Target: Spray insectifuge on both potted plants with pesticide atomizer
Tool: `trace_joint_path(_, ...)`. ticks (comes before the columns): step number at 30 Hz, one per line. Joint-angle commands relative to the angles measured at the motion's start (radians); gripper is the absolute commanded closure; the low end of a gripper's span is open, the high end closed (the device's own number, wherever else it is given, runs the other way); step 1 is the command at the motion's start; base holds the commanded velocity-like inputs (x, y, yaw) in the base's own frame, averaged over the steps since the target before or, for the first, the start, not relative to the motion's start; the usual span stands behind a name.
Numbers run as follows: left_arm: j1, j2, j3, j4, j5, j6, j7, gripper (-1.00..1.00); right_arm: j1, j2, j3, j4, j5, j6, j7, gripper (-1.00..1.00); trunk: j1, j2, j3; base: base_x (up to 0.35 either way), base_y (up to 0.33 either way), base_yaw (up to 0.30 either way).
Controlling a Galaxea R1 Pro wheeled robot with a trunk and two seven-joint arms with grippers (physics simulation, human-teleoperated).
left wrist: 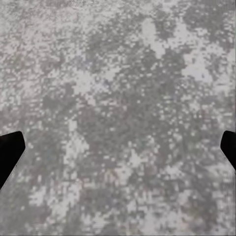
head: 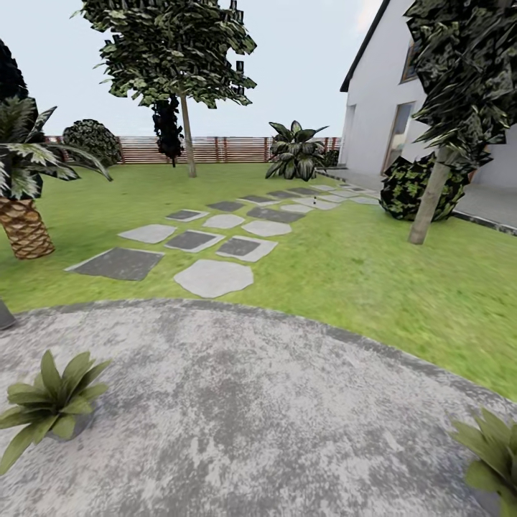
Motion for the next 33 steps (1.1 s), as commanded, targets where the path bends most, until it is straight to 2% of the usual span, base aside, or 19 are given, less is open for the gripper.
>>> trace_joint_path(1,0.0,0.0,0.002,0.001,-0.001,-0.003,0.001,-1.0,0.0,0.0,0.0,0.001,0.0,-0.003,0.0,-1.0,0.0,0.0,-0.001,0.34,0.0,0.0)
trace_joint_path(33,-0.001,0.0,0.002,0.001,-0.001,-0.003,0.001,-1.0,0.0,0.0,0.0,0.0,0.0,-0.003,0.0,-1.0,0.0,0.0,-0.001,0.34,0.0,0.0)
